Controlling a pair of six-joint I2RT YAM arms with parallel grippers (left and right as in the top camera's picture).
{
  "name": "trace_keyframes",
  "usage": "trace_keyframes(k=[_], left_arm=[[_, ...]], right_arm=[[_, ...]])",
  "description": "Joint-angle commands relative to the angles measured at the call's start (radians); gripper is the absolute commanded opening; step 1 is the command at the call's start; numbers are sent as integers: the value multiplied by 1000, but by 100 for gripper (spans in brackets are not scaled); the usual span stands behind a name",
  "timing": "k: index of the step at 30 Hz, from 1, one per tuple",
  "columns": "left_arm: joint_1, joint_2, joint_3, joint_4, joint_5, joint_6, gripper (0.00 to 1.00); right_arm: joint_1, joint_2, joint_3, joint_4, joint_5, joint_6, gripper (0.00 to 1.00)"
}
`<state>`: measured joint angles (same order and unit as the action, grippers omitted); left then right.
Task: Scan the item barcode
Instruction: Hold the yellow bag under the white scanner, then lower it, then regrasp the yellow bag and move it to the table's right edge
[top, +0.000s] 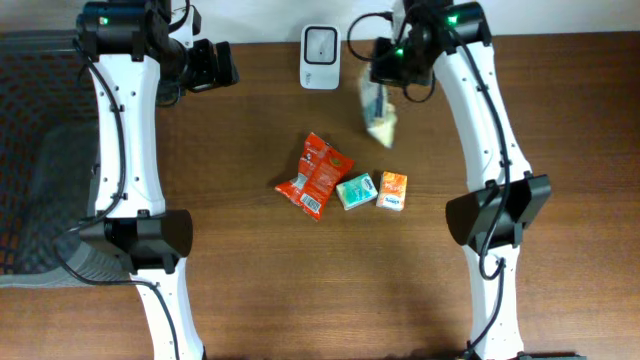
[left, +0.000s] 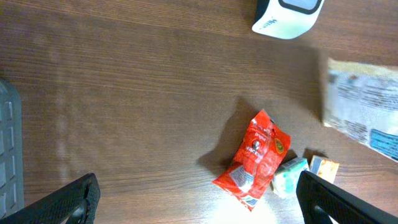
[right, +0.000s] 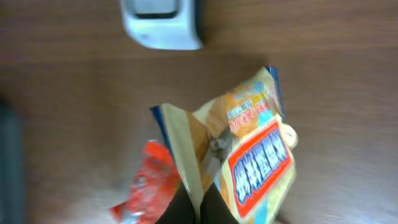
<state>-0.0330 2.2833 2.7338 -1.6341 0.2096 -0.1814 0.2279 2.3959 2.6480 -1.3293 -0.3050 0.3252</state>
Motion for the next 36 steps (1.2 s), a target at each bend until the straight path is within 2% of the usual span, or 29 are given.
trace_keyframes(k=[1, 3, 5, 7, 10, 12, 14, 16, 21, 23, 25, 26, 28, 29, 30, 31, 32, 33, 36], left_arm=[[5, -7, 2, 2, 0, -8, 99], [5, -7, 2, 2, 0, -8, 99], [5, -7, 3, 2, 0, -8, 99], [5, -7, 3, 2, 0, -8, 99], [5, -7, 3, 2, 0, -8, 99], [5, -7, 2, 2, 0, -8, 99], [5, -7, 2, 2, 0, -8, 99], [5, -7, 2, 2, 0, -8, 99], [5, -7, 2, 2, 0, -8, 99], [5, -7, 3, 2, 0, -8, 99], [5, -7, 2, 2, 0, -8, 99], [5, -7, 2, 2, 0, -8, 99], [5, -7, 2, 2, 0, -8, 99], [5, -7, 2, 2, 0, -8, 99], [5, -7, 2, 2, 0, -8, 99], [5, -7, 2, 2, 0, -8, 99], [5, -7, 2, 2, 0, -8, 99], [5, -7, 3, 2, 0, -8, 99], [5, -7, 3, 2, 0, -8, 99]], right_arm=[[29, -18, 21, 16, -64, 54, 4], [61, -12, -32, -37, 94, 54, 4], [70, -8, -209, 64, 58, 55, 4], [64, -8, -279, 147, -110, 53, 4], [95, -12, -163, 175, -266, 54, 4], [106, -12, -86, 217, -439, 82, 4], [69, -2, -101, 307, -534, 259, 4], [-2, 55, -194, 409, -632, 357, 4], [-215, 101, -572, 457, -595, 322, 4], [-300, 94, -579, 365, -503, 214, 4], [-395, 62, -484, 153, -279, 102, 4], [-428, 54, -360, 14, -153, 50, 14], [-438, 54, -168, -150, -58, -28, 57], [-423, 54, -82, -219, -36, -68, 84], [-400, 54, -40, -251, -9, -86, 91], [-370, 54, -34, -253, 40, -86, 86], [-321, 64, -51, -236, 127, -85, 55], [-287, 77, -75, -220, 158, -85, 40], [-168, 115, -256, -109, 157, -81, 38]])
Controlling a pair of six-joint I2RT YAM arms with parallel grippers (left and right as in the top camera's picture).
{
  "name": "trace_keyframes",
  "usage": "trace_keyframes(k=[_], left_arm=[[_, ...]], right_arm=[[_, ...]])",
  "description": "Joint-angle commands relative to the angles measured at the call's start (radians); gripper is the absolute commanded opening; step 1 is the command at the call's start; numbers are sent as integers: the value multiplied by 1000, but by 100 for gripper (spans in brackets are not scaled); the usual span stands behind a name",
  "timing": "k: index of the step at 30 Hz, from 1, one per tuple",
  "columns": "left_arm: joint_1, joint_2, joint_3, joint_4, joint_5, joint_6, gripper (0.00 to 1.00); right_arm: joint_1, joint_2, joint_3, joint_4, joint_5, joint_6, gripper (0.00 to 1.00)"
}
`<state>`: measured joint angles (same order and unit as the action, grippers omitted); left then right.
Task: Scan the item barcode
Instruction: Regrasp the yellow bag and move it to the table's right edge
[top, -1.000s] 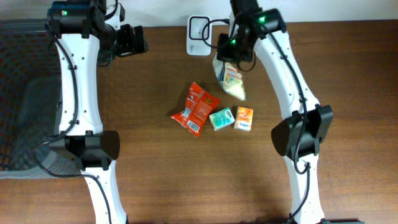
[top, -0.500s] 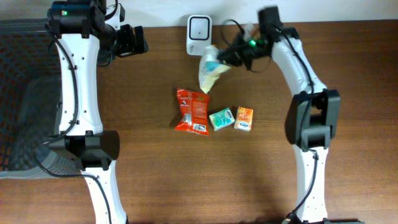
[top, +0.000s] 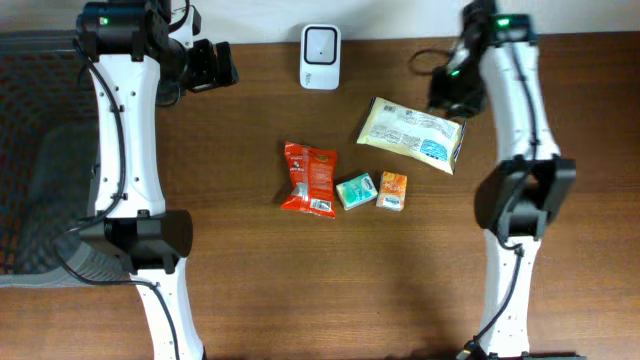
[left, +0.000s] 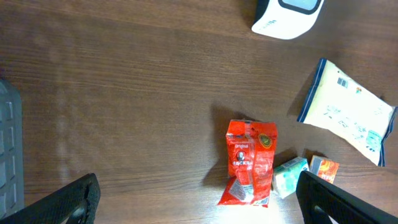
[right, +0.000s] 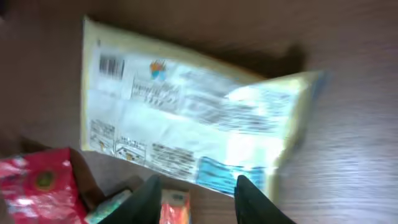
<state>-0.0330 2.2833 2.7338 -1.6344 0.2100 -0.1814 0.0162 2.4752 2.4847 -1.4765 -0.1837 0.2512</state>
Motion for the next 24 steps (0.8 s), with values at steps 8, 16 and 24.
trace_keyframes(k=[8, 16, 24], left_arm=[[5, -7, 3, 2, -1, -8, 99], [5, -7, 2, 2, 0, -8, 99], [5, -7, 3, 2, 0, -8, 99]], right_arm=[[375, 31, -272, 240, 69, -195, 50], [32, 38, 233, -96, -225, -649, 99], [45, 38, -274, 311, -493, -807, 99]])
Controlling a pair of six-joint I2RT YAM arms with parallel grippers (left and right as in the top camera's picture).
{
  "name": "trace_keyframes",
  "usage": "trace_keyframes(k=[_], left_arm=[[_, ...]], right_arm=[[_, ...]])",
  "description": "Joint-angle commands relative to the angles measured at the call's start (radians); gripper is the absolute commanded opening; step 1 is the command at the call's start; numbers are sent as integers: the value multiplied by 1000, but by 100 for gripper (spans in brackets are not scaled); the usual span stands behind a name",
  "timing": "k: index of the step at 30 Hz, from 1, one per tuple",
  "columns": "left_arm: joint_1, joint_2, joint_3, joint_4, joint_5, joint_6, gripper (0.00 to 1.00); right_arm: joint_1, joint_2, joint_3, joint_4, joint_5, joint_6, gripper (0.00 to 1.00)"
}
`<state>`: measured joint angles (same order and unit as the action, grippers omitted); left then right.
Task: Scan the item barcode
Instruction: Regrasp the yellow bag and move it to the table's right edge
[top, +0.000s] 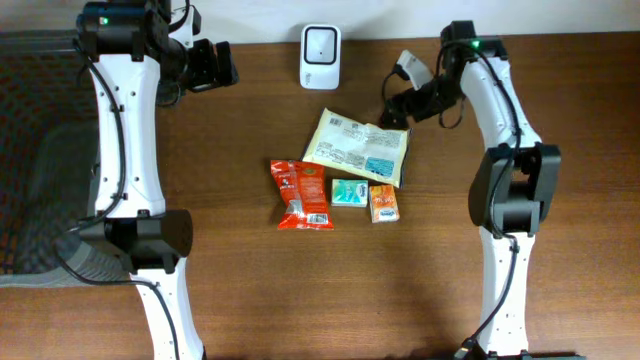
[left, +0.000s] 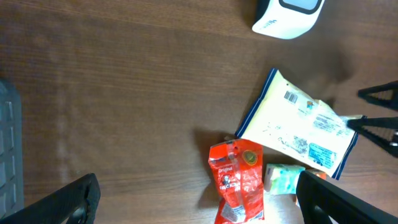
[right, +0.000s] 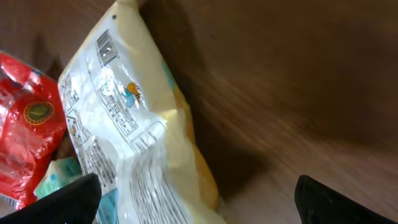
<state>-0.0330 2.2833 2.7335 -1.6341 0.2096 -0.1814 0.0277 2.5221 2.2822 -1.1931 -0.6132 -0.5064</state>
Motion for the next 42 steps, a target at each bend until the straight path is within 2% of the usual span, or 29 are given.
trace_keyframes(k=[1, 3, 4, 5, 6, 8, 9, 11, 13, 15, 18, 20, 22, 23, 24, 25, 27, 28, 29, 30, 31, 33, 34, 36, 38, 40, 41, 42], left_arm=[[5, -7, 3, 2, 0, -8, 99], [5, -7, 3, 2, 0, -8, 99], [5, -7, 3, 2, 0, -8, 99], [5, -7, 3, 2, 0, -8, 99], [5, -7, 3, 2, 0, -8, 99], [5, -7, 3, 1, 0, -8, 99], [5, -7, 3, 2, 0, -8, 99], [5, -7, 3, 2, 0, -8, 99], [5, -7, 3, 1, 0, -8, 99], [5, -7, 3, 2, 0, -8, 99], [5, -7, 3, 2, 0, -8, 99], [5, -7, 3, 2, 0, -8, 99], [5, -7, 3, 2, 0, -8, 99], [5, -7, 3, 2, 0, -8, 99], [5, -7, 3, 2, 0, -8, 99], [5, -7, 3, 2, 0, -8, 99], [5, -7, 3, 2, 0, -8, 99], [5, -7, 3, 2, 0, -8, 99], [5, -7, 3, 2, 0, -8, 99], [5, -7, 3, 2, 0, -8, 99], [5, -7, 3, 2, 0, -8, 99], [5, -7, 3, 2, 0, -8, 99], [5, -7, 3, 2, 0, -8, 99], [5, -7, 3, 2, 0, -8, 99], [5, -7, 3, 2, 0, -8, 99], [5, -7, 3, 2, 0, -8, 99], [5, -7, 3, 1, 0, -8, 99], [5, -7, 3, 2, 0, -8, 99]], right_arm=[[47, -9, -102, 31, -53, -66, 99], [72, -8, -161, 34, 3, -66, 97], [84, -8, -167, 23, 9, -66, 75], [91, -9, -162, 19, 10, -31, 28], [91, -10, -142, 8, 17, 21, 4], [91, -10, -55, -65, 31, 45, 4], [91, -10, 45, -118, 91, 111, 4], [96, -10, 315, -216, 283, 254, 4], [125, -10, 497, -271, 462, 336, 4], [187, -10, 601, -283, 708, 411, 4], [329, -3, 583, -263, 1264, 526, 4], [373, 6, 462, -246, 1253, 568, 4], [414, 6, 228, -158, 1136, 568, 4], [435, 6, 162, -120, 1083, 568, 7], [467, 6, 113, -76, 983, 584, 21], [479, 5, 116, -56, 907, 605, 23], [480, -3, 186, -84, 800, 642, 44], [457, -10, 264, -139, 800, 673, 63], [426, -10, 337, -184, 801, 673, 69], [344, -10, 415, -211, 800, 660, 84], [269, -10, 416, -203, 786, 598, 84], [180, -7, 361, -159, 625, 478, 87], [134, -7, 303, -112, 556, 451, 96], [87, -6, 204, -32, 520, 451, 98], [80, -6, 29, 108, 448, 414, 99], [101, -6, -95, 200, 441, 386, 99], [102, -6, -137, 224, 441, 390, 95], [101, -6, -137, 218, 441, 394, 53]])
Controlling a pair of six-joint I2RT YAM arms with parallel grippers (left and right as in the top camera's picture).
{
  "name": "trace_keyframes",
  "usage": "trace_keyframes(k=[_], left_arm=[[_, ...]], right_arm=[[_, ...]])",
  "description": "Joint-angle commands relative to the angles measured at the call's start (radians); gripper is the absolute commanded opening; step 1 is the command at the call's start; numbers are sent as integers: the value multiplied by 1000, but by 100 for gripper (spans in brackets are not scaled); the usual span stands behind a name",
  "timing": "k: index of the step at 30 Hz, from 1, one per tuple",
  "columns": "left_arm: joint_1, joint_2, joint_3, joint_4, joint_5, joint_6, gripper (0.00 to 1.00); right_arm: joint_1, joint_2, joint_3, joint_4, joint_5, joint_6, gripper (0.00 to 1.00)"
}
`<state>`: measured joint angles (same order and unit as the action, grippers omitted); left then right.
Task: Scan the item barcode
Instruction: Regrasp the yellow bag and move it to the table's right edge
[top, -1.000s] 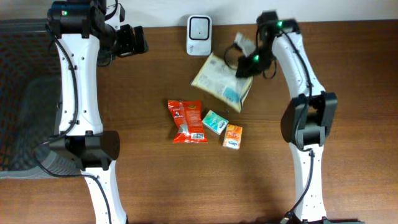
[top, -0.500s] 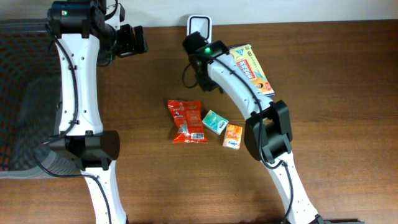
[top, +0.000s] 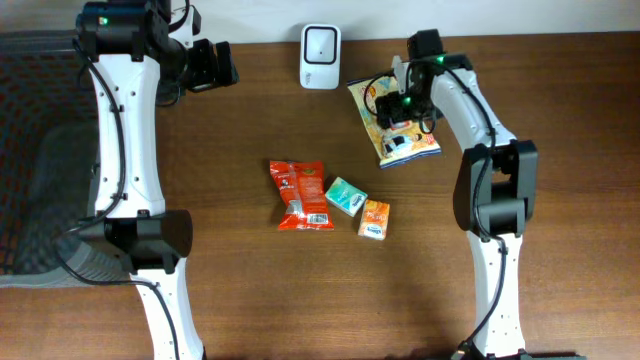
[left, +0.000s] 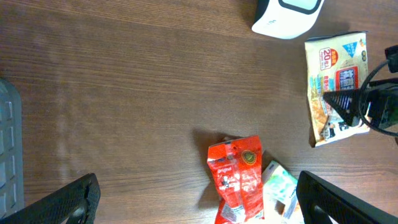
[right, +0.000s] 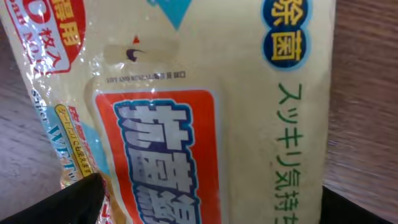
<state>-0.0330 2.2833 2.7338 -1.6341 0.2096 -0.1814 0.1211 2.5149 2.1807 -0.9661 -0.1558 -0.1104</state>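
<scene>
The yellow wet-wipes pack (top: 393, 122) lies flat on the table, printed front up, just right of the white barcode scanner (top: 320, 43). My right gripper (top: 402, 100) hovers open right over the pack, which fills the right wrist view (right: 205, 93), with one finger at each lower corner of that view. In the left wrist view the pack (left: 339, 87) lies below the scanner (left: 286, 15). The left gripper (top: 212, 64) stands open and empty at the back left, far from the pack.
A red snack bag (top: 300, 193), a teal packet (top: 348, 196) and an orange packet (top: 374, 220) lie mid-table. A dark grey mat and bin (top: 35, 170) occupy the left side.
The pack lay barcode side up against the small packets; now it lies front up farther back right, by the scanner. My right gripper moved from beside it to over it. The teal and orange packets shifted slightly.
First my right gripper was shut on the pack, holding it in the air by the scanner. Then the pack lay barcode side up at the right with the gripper open. Later it lay farther left against the packets. Now it lies front up near the scanner.
</scene>
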Motion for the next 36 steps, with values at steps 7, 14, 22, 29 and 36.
trace_keyframes(k=[7, 14, 22, 29, 36], left_arm=[[5, -7, 2, 2, 0, -8, 99], [5, -7, 2, 2, 0, -8, 99], [3, -7, 3, 2, 0, -8, 99], [3, -7, 3, 2, 0, -8, 99], [3, -7, 2, 2, 0, -8, 99]], right_arm=[[11, -35, 525, -301, -130, 127, 4], [180, 40, 450, 163, -115, 345, 4], [217, 63, 285, 203, 138, 426, 4], [-122, -70, 557, -73, 195, 422, 4], [-734, -52, 223, -204, 217, 377, 5]])
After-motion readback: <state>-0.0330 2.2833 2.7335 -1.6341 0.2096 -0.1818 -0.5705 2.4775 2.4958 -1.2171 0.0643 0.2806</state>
